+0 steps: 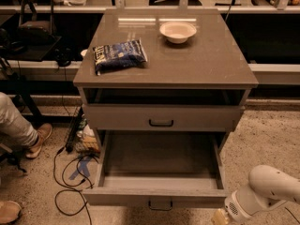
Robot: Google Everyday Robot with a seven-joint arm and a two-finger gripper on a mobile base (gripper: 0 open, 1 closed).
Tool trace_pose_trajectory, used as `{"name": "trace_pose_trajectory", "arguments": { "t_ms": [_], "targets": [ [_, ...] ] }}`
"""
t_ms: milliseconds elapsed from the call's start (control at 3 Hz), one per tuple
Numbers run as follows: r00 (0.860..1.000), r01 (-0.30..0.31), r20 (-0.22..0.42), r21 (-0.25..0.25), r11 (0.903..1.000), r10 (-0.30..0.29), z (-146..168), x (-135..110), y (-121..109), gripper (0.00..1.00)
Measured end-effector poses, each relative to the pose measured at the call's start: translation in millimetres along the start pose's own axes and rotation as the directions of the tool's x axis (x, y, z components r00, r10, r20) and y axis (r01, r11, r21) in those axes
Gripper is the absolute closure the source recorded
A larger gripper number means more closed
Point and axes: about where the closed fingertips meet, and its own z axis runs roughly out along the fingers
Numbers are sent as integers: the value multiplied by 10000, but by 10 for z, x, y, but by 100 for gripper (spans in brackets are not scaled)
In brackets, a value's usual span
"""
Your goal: Close middle drawer
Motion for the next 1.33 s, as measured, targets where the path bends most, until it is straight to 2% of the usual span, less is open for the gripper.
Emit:
{"name": "trace_pose_trajectory", "arguments": {
  "t_ms": [333,667,1000,1333],
  "targets": [
    [9976,-240,633,-415,9988,266,139,-187,-122,100],
    [9889,-207,1442,-1029,9945,355,248,-538,-204,100],
    [9838,-133,1755,-1331,9910,367,292,-698,-203,100],
    [9837,-133,1758,-1331,9910,368,292,-699,-204,100]
  ]
}}
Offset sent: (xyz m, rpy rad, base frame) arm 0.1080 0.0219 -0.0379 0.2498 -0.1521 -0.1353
